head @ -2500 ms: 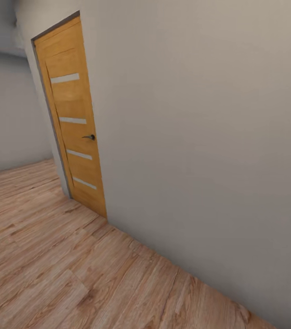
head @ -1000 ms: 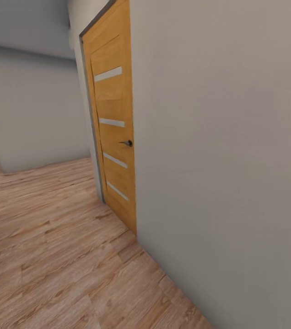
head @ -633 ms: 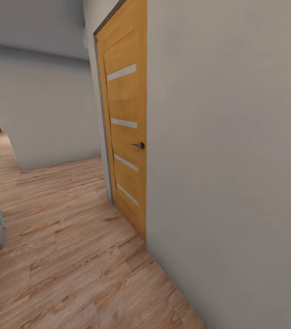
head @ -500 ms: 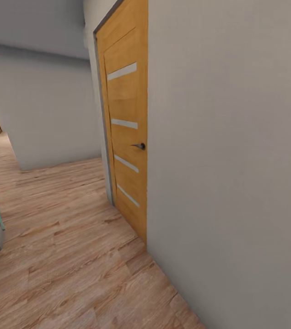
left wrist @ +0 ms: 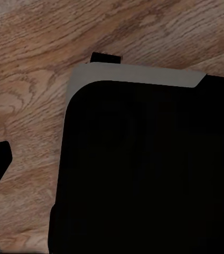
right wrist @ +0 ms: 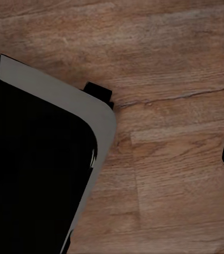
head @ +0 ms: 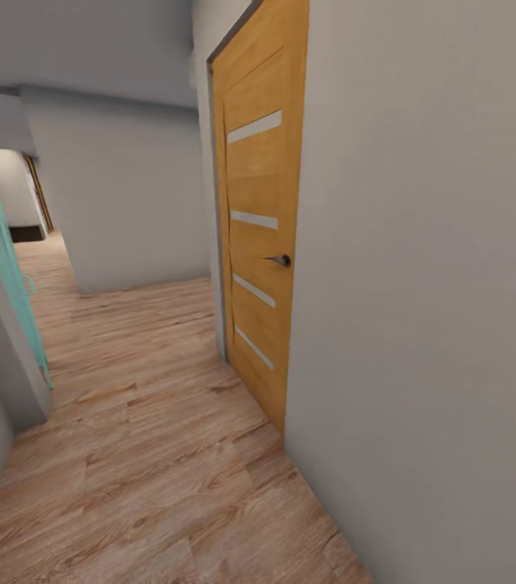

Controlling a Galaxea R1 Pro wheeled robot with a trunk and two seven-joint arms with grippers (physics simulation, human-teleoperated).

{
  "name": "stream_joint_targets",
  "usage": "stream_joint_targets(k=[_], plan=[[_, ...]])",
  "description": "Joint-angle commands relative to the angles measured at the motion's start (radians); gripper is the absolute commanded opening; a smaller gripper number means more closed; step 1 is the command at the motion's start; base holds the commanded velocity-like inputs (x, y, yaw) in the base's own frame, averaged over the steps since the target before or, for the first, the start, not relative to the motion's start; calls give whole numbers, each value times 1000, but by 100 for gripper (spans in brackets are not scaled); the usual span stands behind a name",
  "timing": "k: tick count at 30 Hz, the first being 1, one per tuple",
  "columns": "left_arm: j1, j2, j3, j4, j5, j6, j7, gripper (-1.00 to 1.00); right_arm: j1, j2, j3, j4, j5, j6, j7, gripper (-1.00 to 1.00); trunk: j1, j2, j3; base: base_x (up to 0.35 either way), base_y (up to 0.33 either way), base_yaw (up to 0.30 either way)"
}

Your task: Move the two storage containers from the living room to the garage. In the garage, place one container on the floor and stack the other container on top of it (either order is fine).

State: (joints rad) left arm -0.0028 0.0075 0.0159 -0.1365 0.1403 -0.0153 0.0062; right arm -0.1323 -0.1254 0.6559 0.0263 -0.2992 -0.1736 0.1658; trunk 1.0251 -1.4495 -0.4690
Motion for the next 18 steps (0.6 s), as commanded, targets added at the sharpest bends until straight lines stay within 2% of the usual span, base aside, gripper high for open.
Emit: stream_joint_targets(k=[1,18], plan=[[0,0,1,0,7,-2,0,100,-1,0,7,3,-11,-5,6,100,0,-1,-1,0,0,269],[0,0,1,0,7,-2,0,100,-1,1,7,3,-11,-4,6,100,0,-1,-1,0,0,270]])
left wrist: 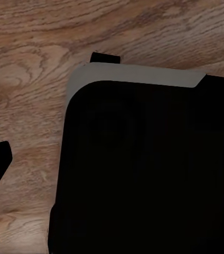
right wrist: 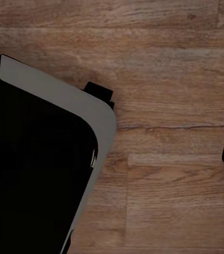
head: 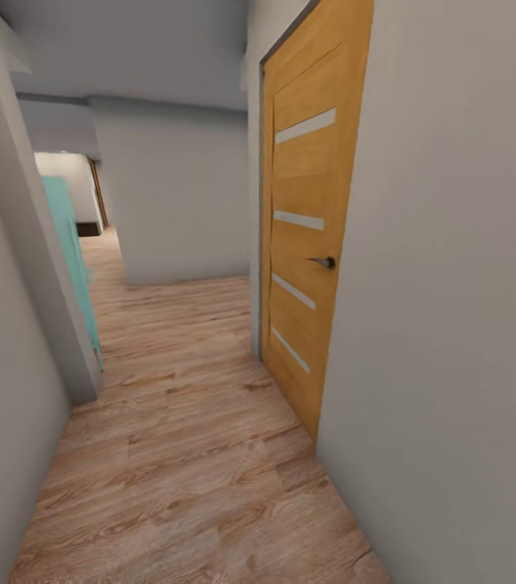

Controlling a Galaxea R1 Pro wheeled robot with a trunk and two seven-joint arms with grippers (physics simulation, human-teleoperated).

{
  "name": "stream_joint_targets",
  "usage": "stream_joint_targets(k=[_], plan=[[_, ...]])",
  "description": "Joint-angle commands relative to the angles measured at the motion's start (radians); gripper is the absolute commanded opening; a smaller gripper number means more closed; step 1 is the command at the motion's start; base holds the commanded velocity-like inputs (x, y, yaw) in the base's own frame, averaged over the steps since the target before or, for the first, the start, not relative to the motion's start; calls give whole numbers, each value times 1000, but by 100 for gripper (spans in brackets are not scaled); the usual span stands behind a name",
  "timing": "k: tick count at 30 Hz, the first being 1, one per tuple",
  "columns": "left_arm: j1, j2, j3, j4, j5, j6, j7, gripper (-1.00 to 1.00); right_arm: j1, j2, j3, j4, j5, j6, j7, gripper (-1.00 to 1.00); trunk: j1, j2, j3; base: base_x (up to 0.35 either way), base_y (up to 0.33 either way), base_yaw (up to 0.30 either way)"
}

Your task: Move the two storage containers from the living room to the garage. In the garage, place one container on the floor and stack the other container on top of it (either order is fine).

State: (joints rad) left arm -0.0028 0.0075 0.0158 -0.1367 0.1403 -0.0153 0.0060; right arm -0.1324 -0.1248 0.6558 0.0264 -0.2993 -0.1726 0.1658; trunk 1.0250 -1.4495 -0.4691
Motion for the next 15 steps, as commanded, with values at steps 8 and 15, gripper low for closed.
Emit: stream_joint_targets(k=[8,15], plan=[[0,-1,0,0,7,-2,2,100,-1,-1,7,3,-11,-5,6,100,0,-1,-1,0,0,270],[0,-1,0,0,7,-2,1,100,-1,0,7,3,-12,-5,6,100,0,-1,-1,0,0,270]])
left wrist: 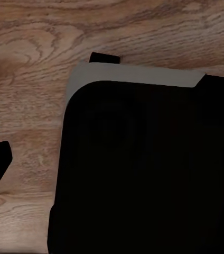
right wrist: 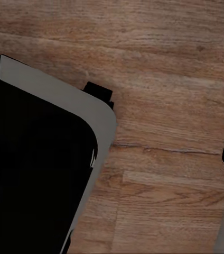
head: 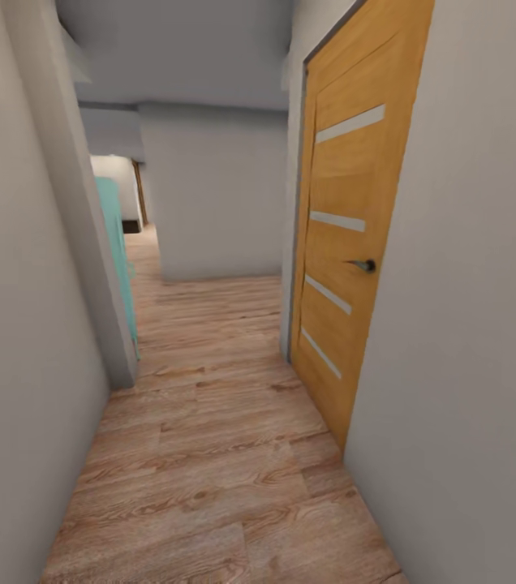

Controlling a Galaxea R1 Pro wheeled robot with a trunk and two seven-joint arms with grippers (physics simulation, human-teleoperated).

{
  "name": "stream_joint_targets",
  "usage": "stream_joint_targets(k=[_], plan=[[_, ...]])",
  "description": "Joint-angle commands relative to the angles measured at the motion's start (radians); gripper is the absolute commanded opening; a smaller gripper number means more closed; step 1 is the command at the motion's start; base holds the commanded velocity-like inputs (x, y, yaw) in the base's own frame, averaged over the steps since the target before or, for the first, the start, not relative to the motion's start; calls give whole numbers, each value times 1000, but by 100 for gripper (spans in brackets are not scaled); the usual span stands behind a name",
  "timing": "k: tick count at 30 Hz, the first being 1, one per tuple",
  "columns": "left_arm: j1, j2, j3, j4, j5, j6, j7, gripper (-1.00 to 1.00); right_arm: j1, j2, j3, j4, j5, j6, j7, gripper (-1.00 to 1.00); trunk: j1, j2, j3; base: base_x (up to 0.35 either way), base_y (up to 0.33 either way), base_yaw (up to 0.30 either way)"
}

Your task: Move the two storage containers from the living room to the garage. In the garage, place one container on the floor and stack the other container on top of it (either order is fine).

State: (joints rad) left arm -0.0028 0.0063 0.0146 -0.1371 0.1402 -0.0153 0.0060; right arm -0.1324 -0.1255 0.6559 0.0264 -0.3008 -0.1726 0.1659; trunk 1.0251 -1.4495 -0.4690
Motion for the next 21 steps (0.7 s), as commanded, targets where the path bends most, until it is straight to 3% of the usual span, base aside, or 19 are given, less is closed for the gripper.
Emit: stream_joint_targets(k=[1,16,21], plan=[[0,0,1,0,7,-2,1,100,-1,0,7,3,-11,-5,6,100,0,-1,-1,0,0,270],[0,0,2,1,7,-2,2,100,-1,0,7,3,-11,-5,6,100,0,-1,-1,0,0,270],[0,0,2,1,7,0,0,100,-1,-2,7,3,-12,-5,6,100,0,-1,-1,154,0,98]])
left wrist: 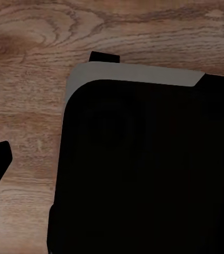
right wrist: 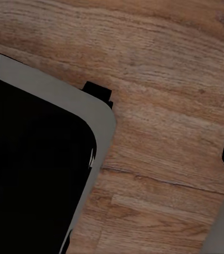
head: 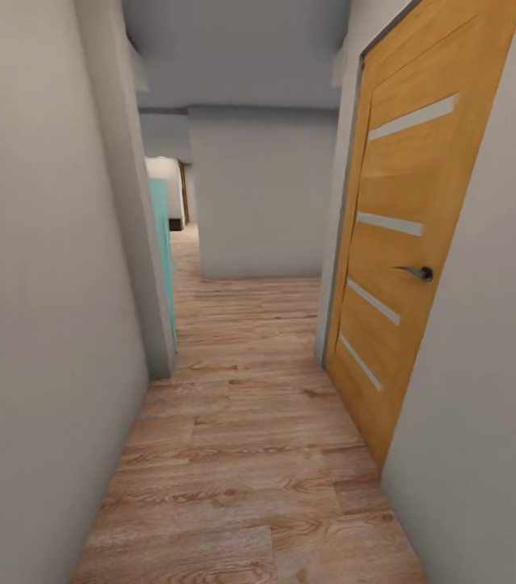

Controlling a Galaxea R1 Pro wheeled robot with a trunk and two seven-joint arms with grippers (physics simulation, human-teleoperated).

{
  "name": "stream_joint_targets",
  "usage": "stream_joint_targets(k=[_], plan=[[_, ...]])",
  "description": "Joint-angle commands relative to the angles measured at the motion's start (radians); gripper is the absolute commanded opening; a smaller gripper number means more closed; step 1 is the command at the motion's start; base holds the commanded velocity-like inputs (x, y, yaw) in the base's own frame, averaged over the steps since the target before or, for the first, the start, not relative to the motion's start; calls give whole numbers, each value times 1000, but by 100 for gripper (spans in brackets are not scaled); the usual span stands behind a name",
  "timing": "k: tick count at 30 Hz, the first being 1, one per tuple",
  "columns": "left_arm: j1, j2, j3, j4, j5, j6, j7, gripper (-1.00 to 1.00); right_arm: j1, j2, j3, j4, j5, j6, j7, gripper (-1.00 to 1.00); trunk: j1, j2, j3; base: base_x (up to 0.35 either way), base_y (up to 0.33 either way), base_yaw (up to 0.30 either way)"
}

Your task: Move the two storage containers from the living room to the garage. In the garage, place one container on the floor and stack the other container on top of it (either order is fine).

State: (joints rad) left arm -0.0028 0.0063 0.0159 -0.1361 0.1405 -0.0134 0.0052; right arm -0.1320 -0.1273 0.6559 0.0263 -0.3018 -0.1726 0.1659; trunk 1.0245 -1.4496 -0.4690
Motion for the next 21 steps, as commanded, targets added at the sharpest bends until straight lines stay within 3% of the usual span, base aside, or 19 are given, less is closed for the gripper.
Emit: stream_joint_targets(k=[1,21], plan=[[0,0,1,0,7,-1,0,100,-1,0,7,3,-11,-5,6,100,0,0,-1,292,0,15],[0,0,1,1,8,0,-1,100,-1,-1,6,3,-13,-6,6,100,0,0,-1,320,0,1]])
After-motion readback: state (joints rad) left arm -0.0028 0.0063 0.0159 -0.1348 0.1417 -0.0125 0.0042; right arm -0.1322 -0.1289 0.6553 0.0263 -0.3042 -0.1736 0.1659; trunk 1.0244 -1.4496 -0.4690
